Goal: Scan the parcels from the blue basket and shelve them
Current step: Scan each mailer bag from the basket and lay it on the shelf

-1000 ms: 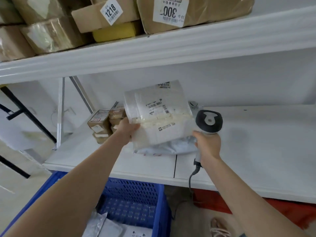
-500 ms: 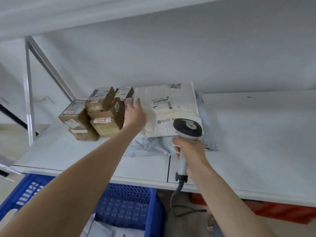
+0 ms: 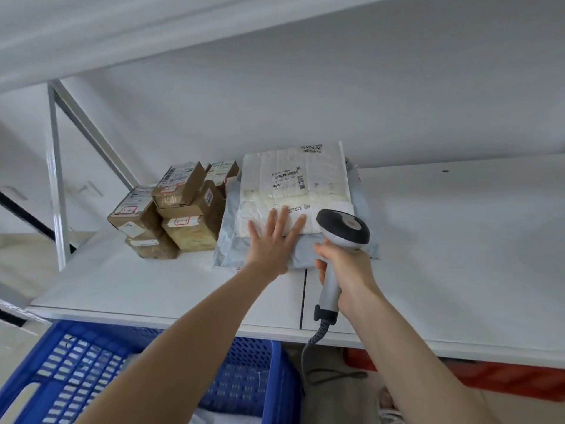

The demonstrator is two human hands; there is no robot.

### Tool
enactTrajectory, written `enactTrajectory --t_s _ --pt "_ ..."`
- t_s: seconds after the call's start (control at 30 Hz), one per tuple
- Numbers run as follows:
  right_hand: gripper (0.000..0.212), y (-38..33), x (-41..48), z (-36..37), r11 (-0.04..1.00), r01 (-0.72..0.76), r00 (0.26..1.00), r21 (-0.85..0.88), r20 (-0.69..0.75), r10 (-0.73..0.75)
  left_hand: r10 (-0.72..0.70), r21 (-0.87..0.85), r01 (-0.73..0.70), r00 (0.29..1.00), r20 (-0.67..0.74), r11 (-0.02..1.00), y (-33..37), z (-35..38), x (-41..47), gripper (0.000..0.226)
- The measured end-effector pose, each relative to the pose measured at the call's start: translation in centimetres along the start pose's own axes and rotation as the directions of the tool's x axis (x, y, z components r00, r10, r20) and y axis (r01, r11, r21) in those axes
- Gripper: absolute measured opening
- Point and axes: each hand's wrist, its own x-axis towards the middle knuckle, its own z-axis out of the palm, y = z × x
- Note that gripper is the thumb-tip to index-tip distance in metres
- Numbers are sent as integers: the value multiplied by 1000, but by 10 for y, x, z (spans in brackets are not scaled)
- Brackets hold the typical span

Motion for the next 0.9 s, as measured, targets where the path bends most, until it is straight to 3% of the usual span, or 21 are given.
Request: enactTrajectory --t_s 0.37,0.57,0.7,0.9 --pt "15 -11 19 -2 997 -6 1000 80 -9 7 11 -12 -10 997 72 1000 -29 -14 69 132" --pt "10 -9 19 1 999 -33 999 41 37 31 7 -19 -5 996 93 1000 -36 -27 80 133" --pt "10 -8 16 2 999 -43 997 12 61 42 63 -121 -54 996 64 991 -39 -14 74 136" --pt "6 -6 16 0 998 -55 997 18 54 54 58 -170 -84 986 -155 982 -45 -6 54 97"
